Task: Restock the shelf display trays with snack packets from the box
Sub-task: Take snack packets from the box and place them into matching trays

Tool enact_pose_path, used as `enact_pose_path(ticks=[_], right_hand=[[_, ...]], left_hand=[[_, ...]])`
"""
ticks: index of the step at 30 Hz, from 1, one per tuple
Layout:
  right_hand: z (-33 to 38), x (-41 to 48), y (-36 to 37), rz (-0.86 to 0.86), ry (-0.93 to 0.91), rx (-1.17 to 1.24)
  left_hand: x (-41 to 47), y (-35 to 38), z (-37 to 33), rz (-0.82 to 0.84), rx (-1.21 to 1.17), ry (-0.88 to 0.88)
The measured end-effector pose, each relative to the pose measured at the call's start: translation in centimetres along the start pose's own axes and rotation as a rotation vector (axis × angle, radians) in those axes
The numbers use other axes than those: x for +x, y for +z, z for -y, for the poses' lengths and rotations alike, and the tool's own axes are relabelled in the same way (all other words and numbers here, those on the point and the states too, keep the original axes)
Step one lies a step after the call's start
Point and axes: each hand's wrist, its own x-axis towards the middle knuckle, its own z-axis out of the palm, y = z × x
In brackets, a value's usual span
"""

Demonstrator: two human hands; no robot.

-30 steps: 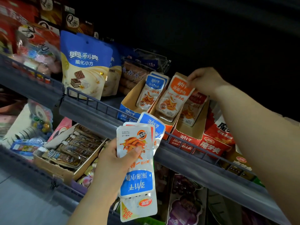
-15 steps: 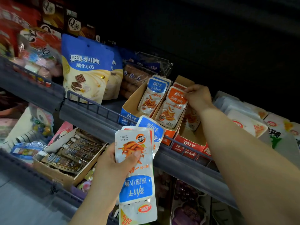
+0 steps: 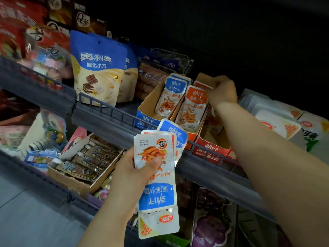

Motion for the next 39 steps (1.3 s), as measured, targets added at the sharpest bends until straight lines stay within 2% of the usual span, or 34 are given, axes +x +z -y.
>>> enact_pose_path(ticks=[3, 7, 10, 13, 17, 22, 28, 31, 35, 39], right_hand=[[1.2, -3.4, -1.6, 0.071, -0.134, 0.183], [0.9, -11.4, -4.2, 0.259, -0.302, 0.31], [-1.3, -16.5, -4.7, 0.423, -0.169, 0.322], [-3.4, -19.6, -4.5, 0.509, -0.005, 0.281], [-4.2, -21.1, -4.3, 0.613, 0.188, 0.434], [-4.4, -20.6, -4.5, 0.519, 0.288, 0.58], [-4.6, -19.9, -4.2, 0.441, 0.428, 0.669], [-4.4, -19.2, -3.6, 0.32, 0.402, 0.61], [-3.4, -18.3, -2.6, 0.173, 0.341, 0.628], [-2.0, -17.5, -2.6, 0.123, 0.277, 0.69]], left_hand=[[-0.3, 0.2, -0.1, -0.001, -0.003, 0.008], [-1.1, 0.8, -0.2, 0.003, -0.061, 0.02], [-1.7, 1.7, -0.2, 0.002, -0.126, 0.044], [-2.3, 2.5, -0.1, -0.054, -0.158, 0.085], [-2.7, 3.5, 0.2, -0.131, -0.24, 0.1], [-3.1, 4.3, 0.1, -0.133, -0.254, 0.109], [-3.2, 4.1, -0.1, -0.007, -0.311, 0.124], [-2.9, 3.5, -0.3, 0.025, -0.33, 0.145], [-2.5, 3.1, 0.0, -0.033, -0.29, 0.139], [-2.1, 1.9, -0.2, -0.097, -0.304, 0.129]])
